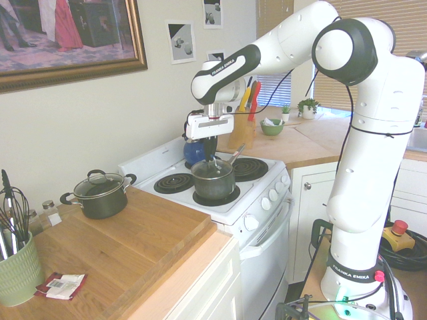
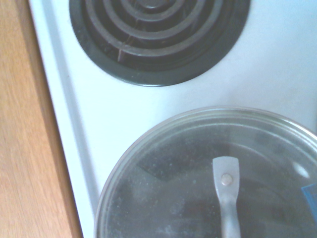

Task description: Cover the lid of the pot

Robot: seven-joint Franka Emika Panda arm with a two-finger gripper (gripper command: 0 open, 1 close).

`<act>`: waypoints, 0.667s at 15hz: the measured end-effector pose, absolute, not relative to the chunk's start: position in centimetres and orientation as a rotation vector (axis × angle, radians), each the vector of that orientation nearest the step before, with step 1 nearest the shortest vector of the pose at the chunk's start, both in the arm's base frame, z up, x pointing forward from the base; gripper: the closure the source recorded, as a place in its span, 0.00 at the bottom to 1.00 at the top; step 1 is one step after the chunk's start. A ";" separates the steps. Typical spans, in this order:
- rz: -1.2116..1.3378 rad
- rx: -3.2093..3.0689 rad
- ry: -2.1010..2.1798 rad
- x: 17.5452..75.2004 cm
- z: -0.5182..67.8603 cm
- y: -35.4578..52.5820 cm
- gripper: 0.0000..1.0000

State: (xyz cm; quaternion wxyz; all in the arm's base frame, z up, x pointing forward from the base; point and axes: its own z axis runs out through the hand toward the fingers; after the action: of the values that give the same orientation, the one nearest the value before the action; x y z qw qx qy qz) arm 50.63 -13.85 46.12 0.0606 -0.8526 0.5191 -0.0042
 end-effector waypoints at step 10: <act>0.010 -2.591 1.572 51.0 45.1 -13.7 1.00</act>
State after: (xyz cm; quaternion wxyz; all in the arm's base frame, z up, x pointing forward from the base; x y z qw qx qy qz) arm 50.97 -13.72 45.06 0.0553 -0.8536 0.5180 0.0033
